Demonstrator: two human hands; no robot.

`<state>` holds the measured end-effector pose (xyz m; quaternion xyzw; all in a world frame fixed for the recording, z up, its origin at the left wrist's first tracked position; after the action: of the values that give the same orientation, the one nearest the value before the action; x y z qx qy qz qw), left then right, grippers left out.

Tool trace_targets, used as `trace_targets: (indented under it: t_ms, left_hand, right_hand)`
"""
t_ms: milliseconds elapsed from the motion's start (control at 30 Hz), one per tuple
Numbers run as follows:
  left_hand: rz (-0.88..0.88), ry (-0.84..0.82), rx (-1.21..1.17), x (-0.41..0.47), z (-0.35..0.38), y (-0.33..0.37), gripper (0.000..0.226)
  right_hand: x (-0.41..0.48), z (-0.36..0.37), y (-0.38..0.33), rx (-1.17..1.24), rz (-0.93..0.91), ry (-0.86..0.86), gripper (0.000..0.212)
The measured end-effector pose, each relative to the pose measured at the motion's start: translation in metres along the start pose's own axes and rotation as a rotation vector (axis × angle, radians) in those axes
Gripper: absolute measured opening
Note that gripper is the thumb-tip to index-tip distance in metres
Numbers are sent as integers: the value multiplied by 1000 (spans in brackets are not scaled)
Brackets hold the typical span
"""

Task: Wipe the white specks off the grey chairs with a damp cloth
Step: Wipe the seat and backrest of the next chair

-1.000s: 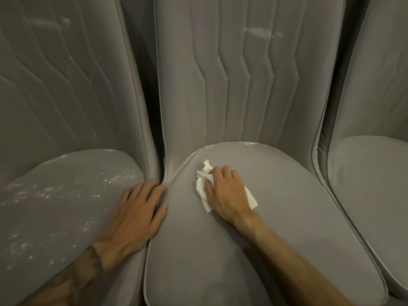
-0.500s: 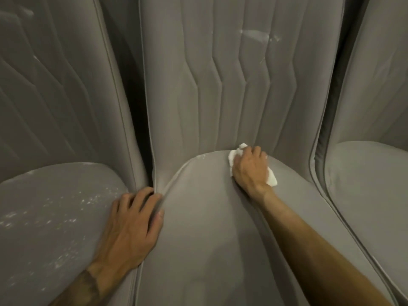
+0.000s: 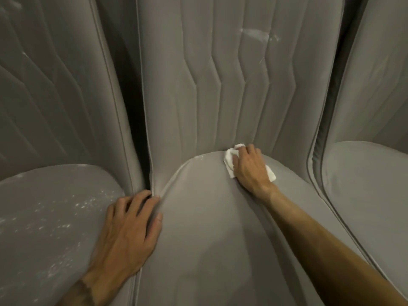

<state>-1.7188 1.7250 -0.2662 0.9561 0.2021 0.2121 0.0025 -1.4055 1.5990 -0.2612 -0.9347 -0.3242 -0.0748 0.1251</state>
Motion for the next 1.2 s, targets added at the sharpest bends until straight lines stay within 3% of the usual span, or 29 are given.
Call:
trace_targets:
  t_ms: [100,167,300,367,500,567,667,767,933,1000,1100,1200]
  left_hand:
    - [2,9,1,1,2,0,44]
    - [-2,8,-5,2,4,1,43]
    - [-7,11,-1,2,5,-1,42]
    - [-8,1,5,1,7,-2,41]
    - [-18,-9,-9,0,8,-3,42]
    - [-30,-18,-21,0,7,-3,41]
    - [-39,-13,-30,2,5,-3,41]
    - [-34,-12,-22,1,3,-2,41]
    - [-41,-36,-20,1,4,-2,41]
    - [-44,-44,-24,1,6,-4,41]
    - [-41,-33,-27,-1,6,-5,41]
    - [-29,-18,-18,-1,5,-3,42]
  right_hand:
    - [-5,-5,36,-93,143,11,29]
    - [1,1,23,-92,176,6,31]
    - [10,17,-39,6,2,-17,40]
    - [8,14,-36,23,-61,-18,36]
    - [7,7,2,-11,117,33,30]
    - [10,10,-19,-18,156,17,33]
    - [6,21,-71,34,-24,7,35]
    - [5,18,-70,-4,-198,-28,31]
    - [13,14,-33,-49,-7,11,30]
    - [9,20,-65,27,-51,4,34]
    - [-1,29,-98,52,-283,-47,31]
    - [9,20,-69,33,-252,-60,29]
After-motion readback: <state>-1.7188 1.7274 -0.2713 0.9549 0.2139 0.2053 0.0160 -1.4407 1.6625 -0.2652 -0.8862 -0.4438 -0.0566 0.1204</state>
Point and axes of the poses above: each hand's wrist, its own x-axis towards the middle knuckle, its own z-axis out of the palm, y = z × x, the point moved 4 cm from there along x, towards the middle knuckle, and after that the axes turned 1 degree about z, right-handed, at the moved point
